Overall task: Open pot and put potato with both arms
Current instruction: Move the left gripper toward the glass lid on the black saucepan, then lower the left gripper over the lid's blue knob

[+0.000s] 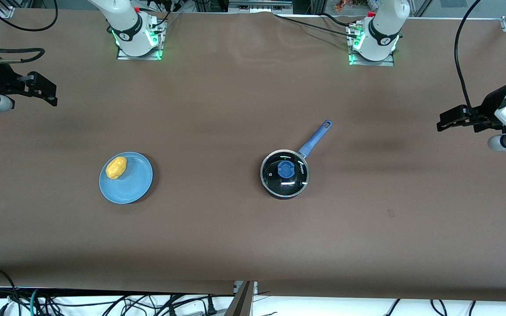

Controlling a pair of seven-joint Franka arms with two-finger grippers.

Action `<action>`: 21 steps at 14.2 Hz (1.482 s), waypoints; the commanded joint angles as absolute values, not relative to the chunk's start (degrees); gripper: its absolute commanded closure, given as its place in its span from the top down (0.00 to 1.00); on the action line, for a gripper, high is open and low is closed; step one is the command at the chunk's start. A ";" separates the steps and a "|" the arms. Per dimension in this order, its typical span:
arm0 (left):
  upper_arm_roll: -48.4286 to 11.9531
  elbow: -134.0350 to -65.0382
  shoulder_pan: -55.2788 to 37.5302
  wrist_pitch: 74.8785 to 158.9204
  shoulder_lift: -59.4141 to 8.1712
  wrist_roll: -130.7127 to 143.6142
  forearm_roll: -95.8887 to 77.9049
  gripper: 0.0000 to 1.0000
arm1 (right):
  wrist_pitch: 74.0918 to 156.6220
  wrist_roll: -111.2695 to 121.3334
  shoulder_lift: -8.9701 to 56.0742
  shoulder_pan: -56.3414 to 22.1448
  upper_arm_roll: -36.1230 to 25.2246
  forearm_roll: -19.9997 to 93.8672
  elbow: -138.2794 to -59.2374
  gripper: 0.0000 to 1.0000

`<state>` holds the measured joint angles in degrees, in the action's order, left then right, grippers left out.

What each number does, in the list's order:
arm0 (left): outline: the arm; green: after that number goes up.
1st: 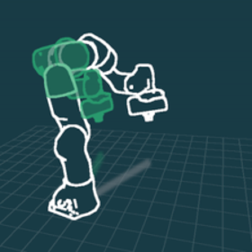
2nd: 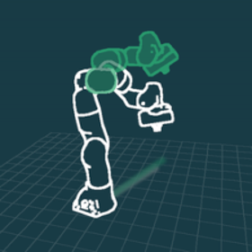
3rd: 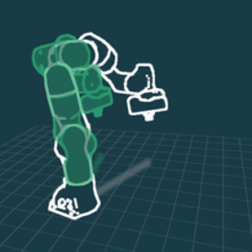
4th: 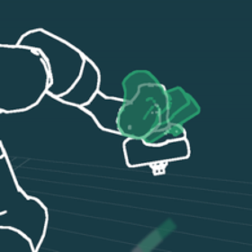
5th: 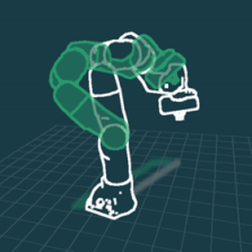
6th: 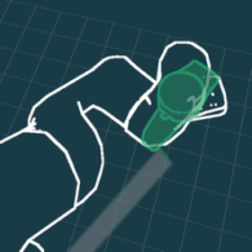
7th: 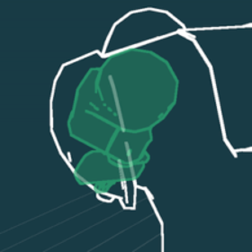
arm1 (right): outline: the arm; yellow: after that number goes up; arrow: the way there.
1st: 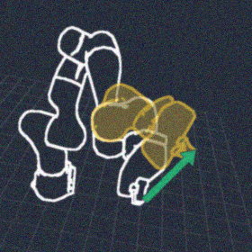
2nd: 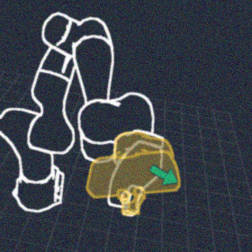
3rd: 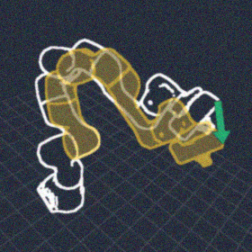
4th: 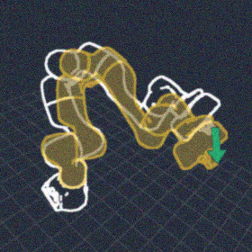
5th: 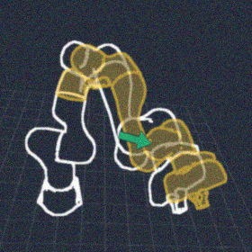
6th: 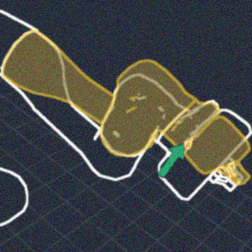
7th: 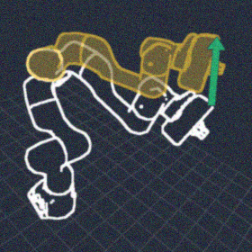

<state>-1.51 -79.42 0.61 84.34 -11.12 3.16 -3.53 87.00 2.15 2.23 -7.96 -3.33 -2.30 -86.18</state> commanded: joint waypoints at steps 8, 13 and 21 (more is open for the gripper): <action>-2.02 -81.21 -2.80 84.46 -11.51 3.16 -5.01 1.00 | 86.73 2.55 -3.85 -7.82 -4.39 -0.26 -94.19 1.00; -9.22 -81.12 -8.77 95.77 -19.31 20.18 -4.84 1.00 | 87.71 2.64 -1.59 -8.17 -4.31 -0.79 -91.15 1.00; -9.67 -80.60 -22.58 117.58 -34.17 37.87 -4.14 1.00 | 88.50 2.11 -0.88 -8.53 -4.31 -1.32 -90.35 1.00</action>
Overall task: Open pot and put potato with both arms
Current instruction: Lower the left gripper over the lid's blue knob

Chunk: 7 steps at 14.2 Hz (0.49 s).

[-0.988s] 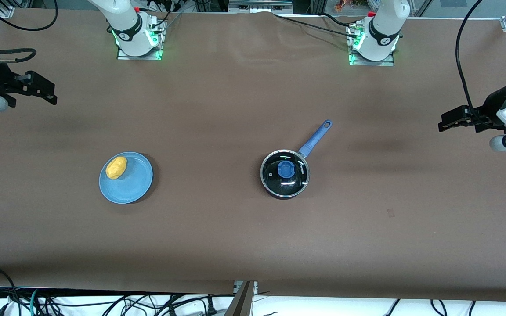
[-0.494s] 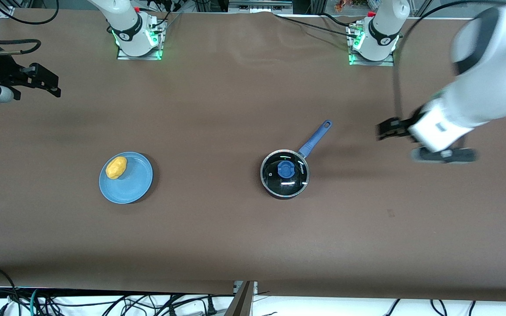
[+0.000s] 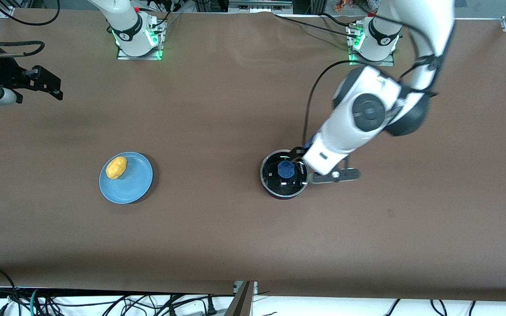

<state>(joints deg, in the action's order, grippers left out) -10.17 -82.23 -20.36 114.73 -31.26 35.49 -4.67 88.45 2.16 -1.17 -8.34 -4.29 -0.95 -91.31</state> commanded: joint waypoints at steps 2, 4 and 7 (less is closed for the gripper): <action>-9.76 -80.60 -23.64 119.87 -36.11 37.97 -1.51 1.00 | 88.68 2.02 -0.88 -8.53 -4.31 -1.93 -90.35 1.00; -9.76 -80.60 -25.13 121.55 -37.43 38.14 0.61 1.00 | 88.68 2.02 -0.70 -8.53 -4.22 -2.46 -90.44 1.00; -9.76 -80.60 -25.66 122.78 -38.58 38.93 4.64 1.00 | 88.68 2.02 -0.62 -8.53 -4.22 -2.37 -90.44 1.00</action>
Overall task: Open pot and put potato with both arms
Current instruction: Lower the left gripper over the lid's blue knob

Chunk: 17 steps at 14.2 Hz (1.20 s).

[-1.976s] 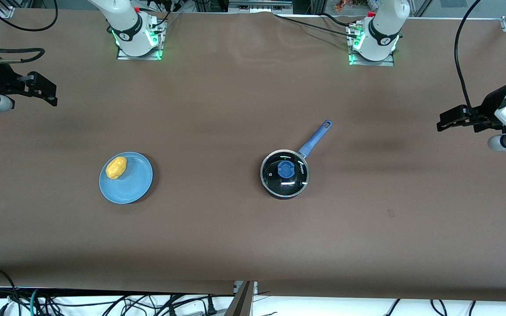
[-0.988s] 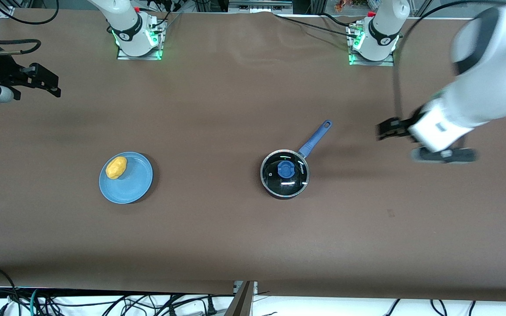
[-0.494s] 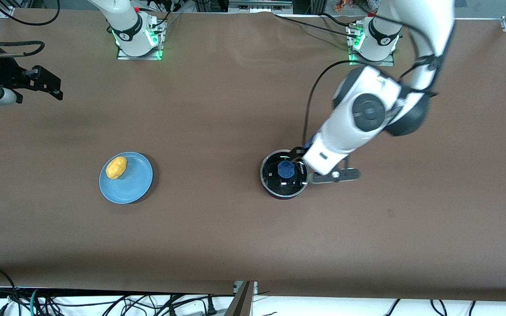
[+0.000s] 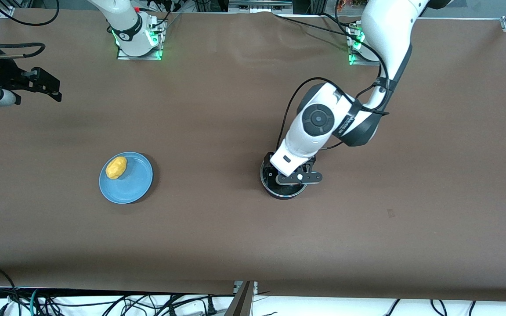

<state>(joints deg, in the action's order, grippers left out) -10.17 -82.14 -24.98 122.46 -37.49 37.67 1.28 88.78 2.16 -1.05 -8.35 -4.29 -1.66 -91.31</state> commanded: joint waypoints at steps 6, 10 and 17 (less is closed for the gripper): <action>-9.93 -81.21 -26.19 123.48 -39.11 38.15 8.70 1.00 | 88.68 2.02 -0.62 -8.53 -4.22 -2.37 -90.35 1.00; -9.93 -81.74 -26.54 124.45 -39.64 37.71 8.79 1.00 | 88.59 2.02 -0.62 -8.53 -4.22 -2.37 -90.44 1.00; -9.93 -82.71 -26.46 124.45 -39.46 34.89 10.81 0.78 | 88.68 2.11 -0.62 -8.53 -4.31 -2.37 -90.35 1.00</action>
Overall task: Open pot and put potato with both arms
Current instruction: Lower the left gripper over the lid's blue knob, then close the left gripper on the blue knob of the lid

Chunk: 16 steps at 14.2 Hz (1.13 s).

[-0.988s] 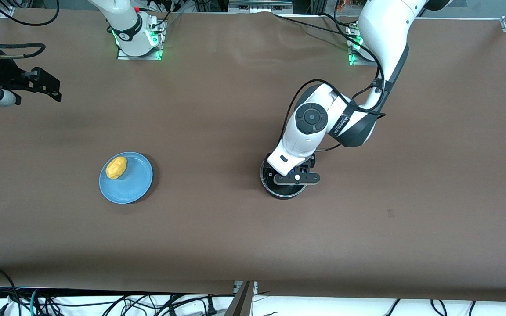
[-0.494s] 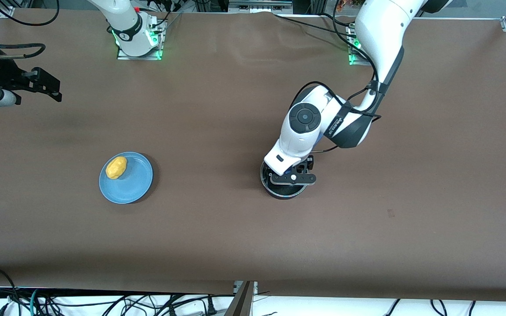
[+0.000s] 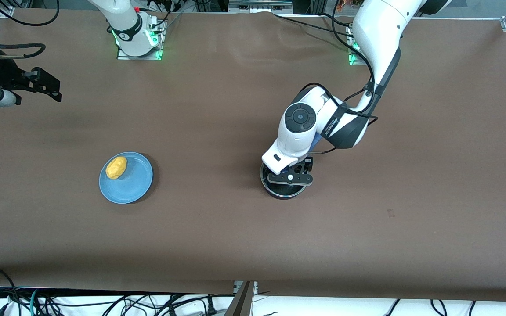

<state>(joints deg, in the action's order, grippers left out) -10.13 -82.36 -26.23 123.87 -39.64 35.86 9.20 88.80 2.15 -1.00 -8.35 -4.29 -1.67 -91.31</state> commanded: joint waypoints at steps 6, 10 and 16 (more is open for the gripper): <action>-9.93 -82.53 -25.84 124.28 -38.94 33.05 10.81 0.50 | 88.77 2.02 -0.62 -8.52 -4.31 -2.37 -90.44 1.00; -10.02 -82.53 -24.97 123.14 -36.83 31.65 9.94 0.47 | 88.68 2.02 -0.62 -8.52 -4.31 -2.37 -90.44 1.00; -9.67 -83.67 -15.94 117.16 -31.04 10.52 3.27 0.47 | 88.77 2.11 -0.53 -8.35 -4.31 -2.29 -90.44 1.00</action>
<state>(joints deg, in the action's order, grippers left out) -9.60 -81.89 -20.70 118.80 -34.21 20.98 6.57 88.84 2.15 -0.99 -8.34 -4.33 -1.68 -91.31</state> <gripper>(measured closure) 0.392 0.000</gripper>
